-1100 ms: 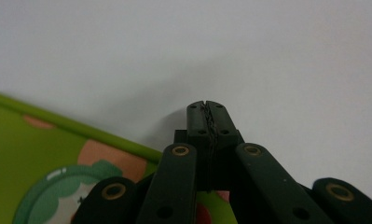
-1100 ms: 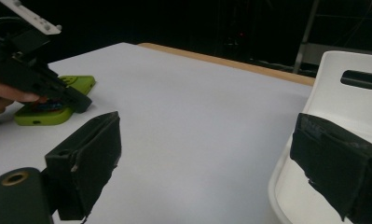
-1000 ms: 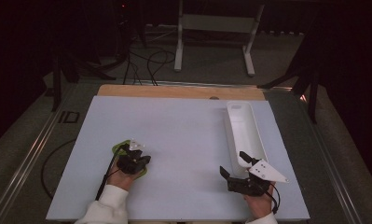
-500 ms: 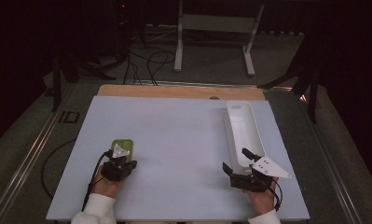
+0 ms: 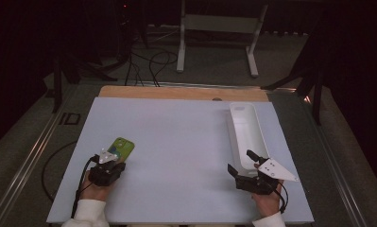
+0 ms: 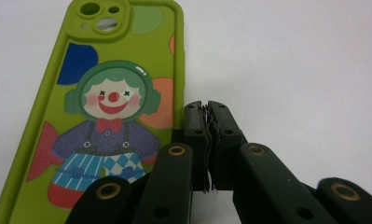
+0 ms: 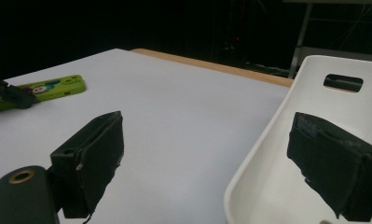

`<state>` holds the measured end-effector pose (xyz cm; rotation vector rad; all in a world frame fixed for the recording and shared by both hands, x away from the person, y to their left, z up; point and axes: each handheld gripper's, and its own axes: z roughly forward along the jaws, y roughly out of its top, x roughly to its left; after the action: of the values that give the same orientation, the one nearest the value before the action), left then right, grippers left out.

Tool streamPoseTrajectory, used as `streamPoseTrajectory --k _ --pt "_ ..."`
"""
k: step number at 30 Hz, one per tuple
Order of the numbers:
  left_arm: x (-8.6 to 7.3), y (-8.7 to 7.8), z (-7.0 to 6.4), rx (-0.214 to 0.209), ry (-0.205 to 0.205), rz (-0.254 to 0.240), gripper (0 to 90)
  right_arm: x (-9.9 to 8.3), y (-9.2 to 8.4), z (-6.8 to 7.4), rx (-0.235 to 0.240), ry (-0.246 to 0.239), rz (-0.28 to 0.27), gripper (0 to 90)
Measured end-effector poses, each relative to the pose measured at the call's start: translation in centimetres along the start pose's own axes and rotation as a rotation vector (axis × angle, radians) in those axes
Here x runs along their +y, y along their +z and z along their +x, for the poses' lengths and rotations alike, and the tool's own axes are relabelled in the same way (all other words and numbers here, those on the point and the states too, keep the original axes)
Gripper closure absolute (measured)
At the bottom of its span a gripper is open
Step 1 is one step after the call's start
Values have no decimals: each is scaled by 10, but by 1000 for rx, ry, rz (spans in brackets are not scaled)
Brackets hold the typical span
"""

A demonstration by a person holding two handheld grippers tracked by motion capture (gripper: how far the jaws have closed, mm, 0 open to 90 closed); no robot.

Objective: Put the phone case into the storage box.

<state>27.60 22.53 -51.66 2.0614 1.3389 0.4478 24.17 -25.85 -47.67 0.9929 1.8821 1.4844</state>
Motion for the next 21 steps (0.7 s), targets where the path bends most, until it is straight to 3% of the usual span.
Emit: streamPoseTrajectory --k 5,9,11,13,18,21 --pt "0 -1 0 -24 14 -25 847 -1 0 0 4 2 11 107" --pt "3 -8 -2 -52 43 -96 787 -2 0 1 3 -3 13 107" --pt "5 -13 -4 -53 76 -138 709 -2 0 1 5 -3 13 107" --pt "6 -16 -6 -54 83 -175 618 -2 1 1 5 -2 17 107" --pt "8 -26 -5 -43 69 -261 365 -2 0 1 -2 -7 18 104" --pt "9 -35 -4 -49 59 -333 258 -2 0 1 -5 -8 18 103"
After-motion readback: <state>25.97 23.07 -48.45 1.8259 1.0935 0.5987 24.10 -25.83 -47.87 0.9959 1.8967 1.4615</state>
